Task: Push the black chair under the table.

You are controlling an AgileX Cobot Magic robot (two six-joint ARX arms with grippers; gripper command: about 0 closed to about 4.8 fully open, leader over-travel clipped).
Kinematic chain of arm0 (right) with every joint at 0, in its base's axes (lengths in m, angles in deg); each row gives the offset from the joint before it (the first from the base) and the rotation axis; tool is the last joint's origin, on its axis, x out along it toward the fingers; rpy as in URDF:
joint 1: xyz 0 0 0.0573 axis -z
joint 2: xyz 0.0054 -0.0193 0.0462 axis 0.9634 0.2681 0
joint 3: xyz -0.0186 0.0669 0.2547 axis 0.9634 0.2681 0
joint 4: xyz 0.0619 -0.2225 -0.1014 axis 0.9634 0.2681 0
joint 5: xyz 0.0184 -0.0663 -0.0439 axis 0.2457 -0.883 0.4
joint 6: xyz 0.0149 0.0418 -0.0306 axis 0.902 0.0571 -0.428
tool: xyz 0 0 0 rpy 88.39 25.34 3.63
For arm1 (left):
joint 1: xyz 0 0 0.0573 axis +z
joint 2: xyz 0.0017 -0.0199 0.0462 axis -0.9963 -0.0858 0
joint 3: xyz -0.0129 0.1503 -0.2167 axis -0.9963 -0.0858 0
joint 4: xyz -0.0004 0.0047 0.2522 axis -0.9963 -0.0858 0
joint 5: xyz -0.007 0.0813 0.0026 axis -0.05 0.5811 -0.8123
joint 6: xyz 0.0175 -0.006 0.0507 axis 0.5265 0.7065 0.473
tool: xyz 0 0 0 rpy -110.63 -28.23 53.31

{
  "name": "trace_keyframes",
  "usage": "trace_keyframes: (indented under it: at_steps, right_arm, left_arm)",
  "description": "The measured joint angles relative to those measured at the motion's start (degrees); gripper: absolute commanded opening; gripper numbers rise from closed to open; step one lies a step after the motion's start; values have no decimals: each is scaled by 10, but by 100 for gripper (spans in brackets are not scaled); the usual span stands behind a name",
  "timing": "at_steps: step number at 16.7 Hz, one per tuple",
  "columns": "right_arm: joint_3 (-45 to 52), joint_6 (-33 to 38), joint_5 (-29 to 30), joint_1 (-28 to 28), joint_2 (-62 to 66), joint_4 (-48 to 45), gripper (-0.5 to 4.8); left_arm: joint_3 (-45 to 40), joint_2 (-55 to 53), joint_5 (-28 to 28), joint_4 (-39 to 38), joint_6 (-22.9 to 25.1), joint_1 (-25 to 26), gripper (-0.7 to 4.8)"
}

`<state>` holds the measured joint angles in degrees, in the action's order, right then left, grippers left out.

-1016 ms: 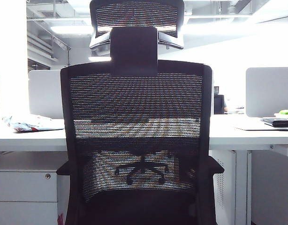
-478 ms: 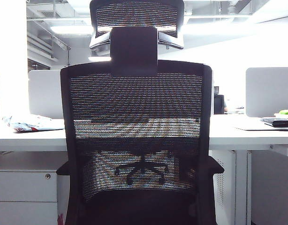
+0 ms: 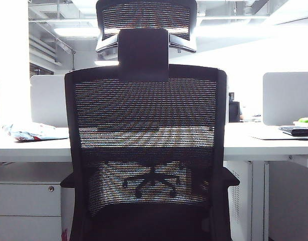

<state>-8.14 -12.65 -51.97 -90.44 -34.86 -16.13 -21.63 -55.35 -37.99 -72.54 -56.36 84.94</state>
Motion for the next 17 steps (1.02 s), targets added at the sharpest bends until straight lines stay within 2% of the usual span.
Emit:
trace_keyframes:
  at_steps: [13,17]
  right_arm:
    - [0,0,0,0,0,0,-5]
    - [0,0,0,0,0,0,-5]
  left_arm:
    - [0,0,20,19,40,0,-5]
    - [0,0,19,36,66,0,-5]
